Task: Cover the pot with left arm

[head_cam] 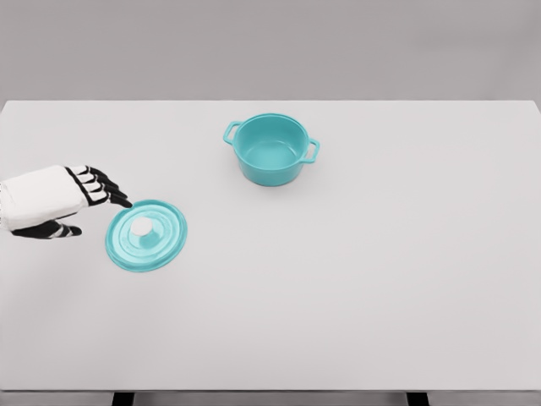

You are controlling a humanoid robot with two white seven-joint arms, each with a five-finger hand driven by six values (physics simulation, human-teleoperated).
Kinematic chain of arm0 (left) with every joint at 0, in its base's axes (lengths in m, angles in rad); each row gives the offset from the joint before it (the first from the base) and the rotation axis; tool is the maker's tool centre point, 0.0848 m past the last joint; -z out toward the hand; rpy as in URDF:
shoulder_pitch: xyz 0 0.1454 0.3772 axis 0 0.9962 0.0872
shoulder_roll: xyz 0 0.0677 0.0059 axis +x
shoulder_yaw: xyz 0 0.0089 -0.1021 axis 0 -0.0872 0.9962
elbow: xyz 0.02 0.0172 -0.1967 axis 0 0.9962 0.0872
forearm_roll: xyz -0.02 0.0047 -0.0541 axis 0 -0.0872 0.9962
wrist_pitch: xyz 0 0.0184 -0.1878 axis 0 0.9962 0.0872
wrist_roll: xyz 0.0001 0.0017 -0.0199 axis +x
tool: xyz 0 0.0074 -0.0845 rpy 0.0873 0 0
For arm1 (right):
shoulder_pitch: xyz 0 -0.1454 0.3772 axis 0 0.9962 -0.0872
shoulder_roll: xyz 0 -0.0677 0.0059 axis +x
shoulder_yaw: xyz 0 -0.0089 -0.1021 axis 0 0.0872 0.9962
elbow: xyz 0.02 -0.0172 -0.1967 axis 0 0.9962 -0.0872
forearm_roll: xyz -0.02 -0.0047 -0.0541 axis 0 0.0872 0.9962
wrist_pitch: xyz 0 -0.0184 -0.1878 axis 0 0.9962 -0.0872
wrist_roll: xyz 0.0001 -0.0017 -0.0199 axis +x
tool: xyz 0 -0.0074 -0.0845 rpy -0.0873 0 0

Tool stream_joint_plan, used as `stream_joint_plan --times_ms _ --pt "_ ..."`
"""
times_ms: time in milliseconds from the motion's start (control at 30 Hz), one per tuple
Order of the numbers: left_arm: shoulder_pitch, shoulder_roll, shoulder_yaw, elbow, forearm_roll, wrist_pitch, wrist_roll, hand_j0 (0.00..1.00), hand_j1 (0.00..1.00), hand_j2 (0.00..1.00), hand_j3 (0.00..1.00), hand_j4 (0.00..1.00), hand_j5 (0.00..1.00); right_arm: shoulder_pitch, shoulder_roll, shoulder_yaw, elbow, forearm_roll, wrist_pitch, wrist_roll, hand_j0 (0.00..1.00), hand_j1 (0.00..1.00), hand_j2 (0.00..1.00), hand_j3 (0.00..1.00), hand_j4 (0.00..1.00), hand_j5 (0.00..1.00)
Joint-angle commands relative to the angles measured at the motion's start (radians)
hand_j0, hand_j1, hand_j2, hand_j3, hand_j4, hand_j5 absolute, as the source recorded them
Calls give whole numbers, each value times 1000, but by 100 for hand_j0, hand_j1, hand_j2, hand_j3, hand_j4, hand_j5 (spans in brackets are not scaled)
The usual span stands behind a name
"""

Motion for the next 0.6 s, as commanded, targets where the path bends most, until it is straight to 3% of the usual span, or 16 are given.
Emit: stream_joint_plan --times_ms 0,400,567 --pt "0 -27 -17 -3 6 2 0 78 78 78 78 78 78 0 0 0 0 0 0 0 100 100 100 100 100 100" --pt "-2 -145 -25 10 -42 2 0 78 78 78 78 78 78 0 0 0 0 0 0 0 100 100 100 100 100 100" --pt "-3 -154 -59 23 -50 2 0 78 78 78 78 78 78 0 0 0 0 0 0 0 100 100 100 100 100 100"
